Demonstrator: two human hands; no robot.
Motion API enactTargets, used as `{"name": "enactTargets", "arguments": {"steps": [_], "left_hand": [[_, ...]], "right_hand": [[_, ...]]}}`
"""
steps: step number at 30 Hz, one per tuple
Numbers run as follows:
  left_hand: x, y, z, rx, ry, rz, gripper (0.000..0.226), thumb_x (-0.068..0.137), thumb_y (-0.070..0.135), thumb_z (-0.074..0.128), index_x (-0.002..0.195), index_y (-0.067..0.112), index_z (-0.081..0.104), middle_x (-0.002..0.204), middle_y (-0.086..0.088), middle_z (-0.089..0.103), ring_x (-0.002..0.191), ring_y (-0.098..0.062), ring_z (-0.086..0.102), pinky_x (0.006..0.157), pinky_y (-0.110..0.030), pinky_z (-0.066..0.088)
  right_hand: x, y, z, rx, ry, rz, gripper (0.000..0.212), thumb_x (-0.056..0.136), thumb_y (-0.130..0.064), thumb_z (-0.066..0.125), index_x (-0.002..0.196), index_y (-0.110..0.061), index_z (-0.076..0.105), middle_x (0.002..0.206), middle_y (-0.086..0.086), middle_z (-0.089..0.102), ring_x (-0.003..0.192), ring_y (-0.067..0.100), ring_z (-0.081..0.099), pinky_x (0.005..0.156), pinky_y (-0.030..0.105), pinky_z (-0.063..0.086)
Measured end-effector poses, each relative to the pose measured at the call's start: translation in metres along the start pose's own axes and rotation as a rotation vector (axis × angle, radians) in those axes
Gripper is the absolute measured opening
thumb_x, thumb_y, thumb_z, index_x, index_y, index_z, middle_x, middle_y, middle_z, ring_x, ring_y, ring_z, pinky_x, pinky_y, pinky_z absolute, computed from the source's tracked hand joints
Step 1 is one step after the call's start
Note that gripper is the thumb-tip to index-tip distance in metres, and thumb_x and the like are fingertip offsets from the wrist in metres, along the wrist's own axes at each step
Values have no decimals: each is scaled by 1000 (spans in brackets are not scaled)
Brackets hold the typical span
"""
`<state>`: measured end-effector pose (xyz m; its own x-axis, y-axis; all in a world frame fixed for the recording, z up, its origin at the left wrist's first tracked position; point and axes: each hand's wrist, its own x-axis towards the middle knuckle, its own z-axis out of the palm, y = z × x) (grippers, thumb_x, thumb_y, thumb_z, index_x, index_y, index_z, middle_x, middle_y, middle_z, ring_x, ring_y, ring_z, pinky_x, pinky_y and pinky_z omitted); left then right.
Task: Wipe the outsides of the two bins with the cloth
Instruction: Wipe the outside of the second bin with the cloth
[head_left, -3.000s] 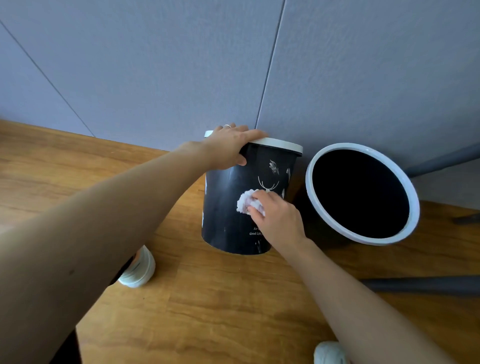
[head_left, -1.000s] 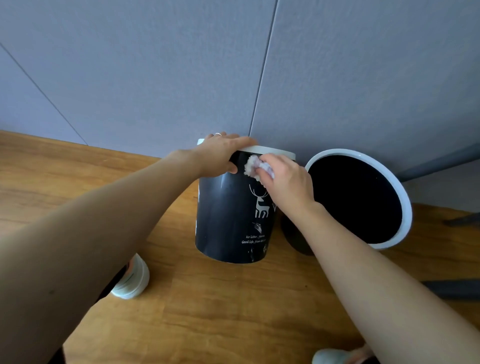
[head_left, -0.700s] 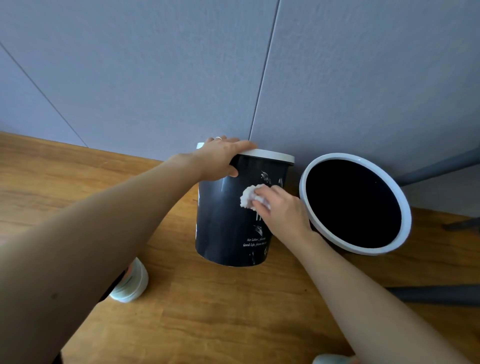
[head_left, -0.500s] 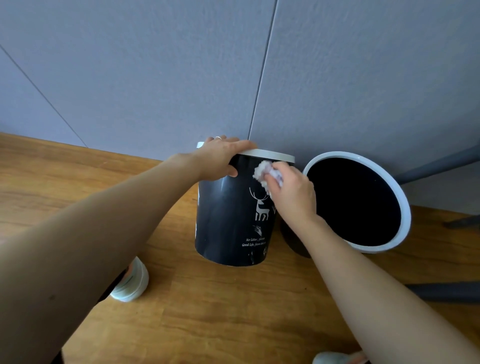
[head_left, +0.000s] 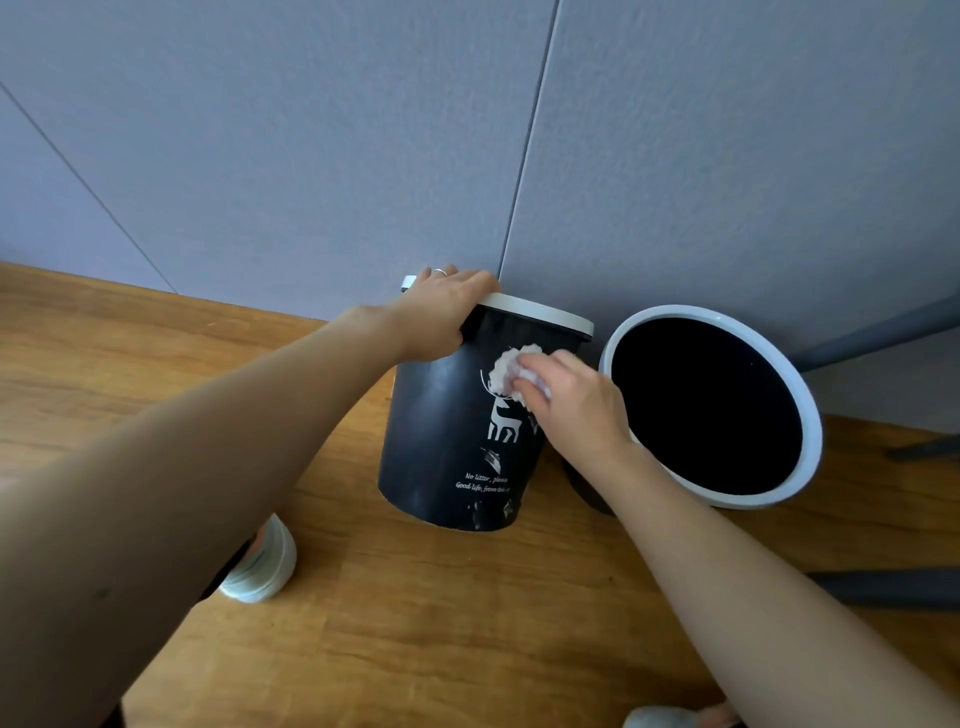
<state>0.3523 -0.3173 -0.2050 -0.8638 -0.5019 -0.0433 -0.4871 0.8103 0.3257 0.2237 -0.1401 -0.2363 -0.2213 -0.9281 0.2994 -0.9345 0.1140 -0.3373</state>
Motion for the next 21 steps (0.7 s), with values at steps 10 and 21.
{"name": "enactTargets", "arguments": {"steps": [10,21], "left_hand": [[-3,1,-7,-161,-45,-33,75,71,16,72,133,45,41,108,4,51,101,-21,36,97,-40,28],[4,-1,2,-34,-22,12,77,70,18,76,134,43,41,109,7,49,100,-23,40,94,-42,32]], "right_hand": [[15,-5,-6,24,35,29,24,95,-33,59,113,-21,69,93,6,63,81,34,61,64,43,51],[19,-3,-2,-46,31,-19,24,92,-34,62,111,-21,69,90,6,62,77,33,62,58,39,51]]}}
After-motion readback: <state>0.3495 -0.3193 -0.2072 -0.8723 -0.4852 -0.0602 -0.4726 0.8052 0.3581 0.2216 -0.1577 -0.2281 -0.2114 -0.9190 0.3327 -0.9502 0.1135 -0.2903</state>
